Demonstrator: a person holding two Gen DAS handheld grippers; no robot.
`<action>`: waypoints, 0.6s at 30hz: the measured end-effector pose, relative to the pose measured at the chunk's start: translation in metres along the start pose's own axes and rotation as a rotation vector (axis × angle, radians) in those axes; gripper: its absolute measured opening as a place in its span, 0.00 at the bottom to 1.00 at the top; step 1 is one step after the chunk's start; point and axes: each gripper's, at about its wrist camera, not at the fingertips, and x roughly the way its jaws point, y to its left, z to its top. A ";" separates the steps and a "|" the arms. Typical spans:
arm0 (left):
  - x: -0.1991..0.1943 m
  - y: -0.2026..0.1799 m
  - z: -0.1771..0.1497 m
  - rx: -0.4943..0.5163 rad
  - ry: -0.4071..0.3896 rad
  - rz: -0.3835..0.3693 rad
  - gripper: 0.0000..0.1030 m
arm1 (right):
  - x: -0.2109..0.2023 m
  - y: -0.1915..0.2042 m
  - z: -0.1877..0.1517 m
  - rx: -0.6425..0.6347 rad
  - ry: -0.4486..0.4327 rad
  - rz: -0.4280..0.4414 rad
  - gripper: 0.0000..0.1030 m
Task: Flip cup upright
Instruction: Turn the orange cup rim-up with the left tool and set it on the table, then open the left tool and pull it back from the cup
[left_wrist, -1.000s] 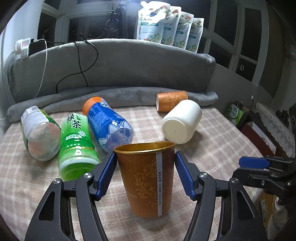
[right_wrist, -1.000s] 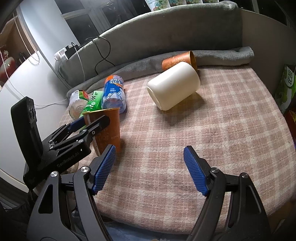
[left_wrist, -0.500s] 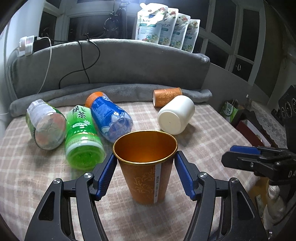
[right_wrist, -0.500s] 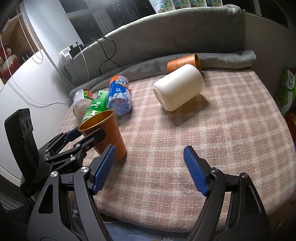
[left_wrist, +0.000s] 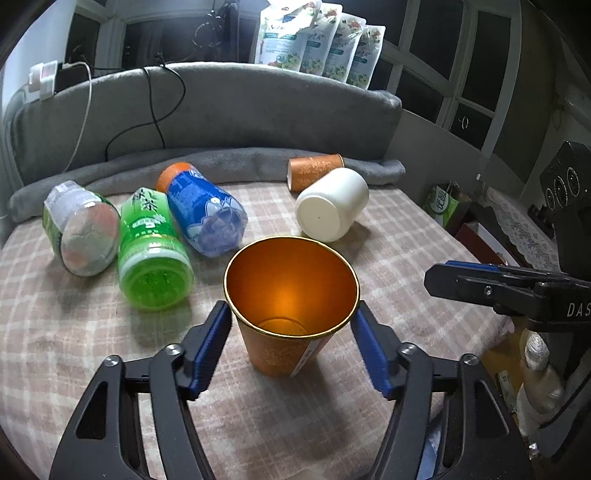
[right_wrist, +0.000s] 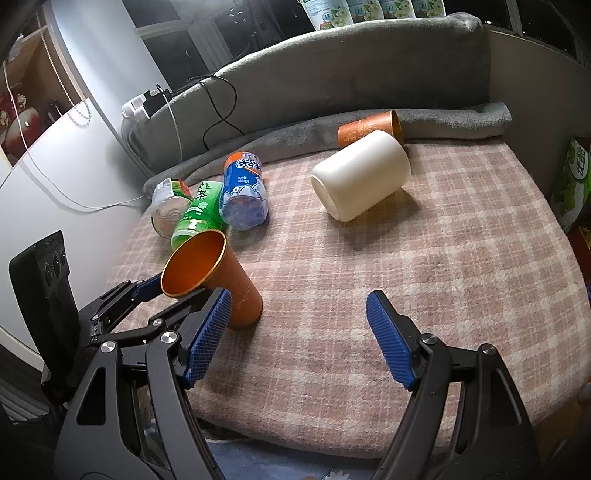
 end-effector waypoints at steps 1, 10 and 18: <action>-0.001 0.000 -0.001 0.000 0.001 -0.001 0.71 | -0.001 0.001 0.000 -0.002 -0.002 0.000 0.76; -0.019 -0.001 -0.004 -0.003 -0.011 -0.011 0.76 | -0.009 0.005 -0.001 -0.020 -0.026 0.001 0.76; -0.053 0.004 -0.003 -0.004 -0.087 0.035 0.76 | -0.020 0.010 0.000 -0.046 -0.086 -0.023 0.84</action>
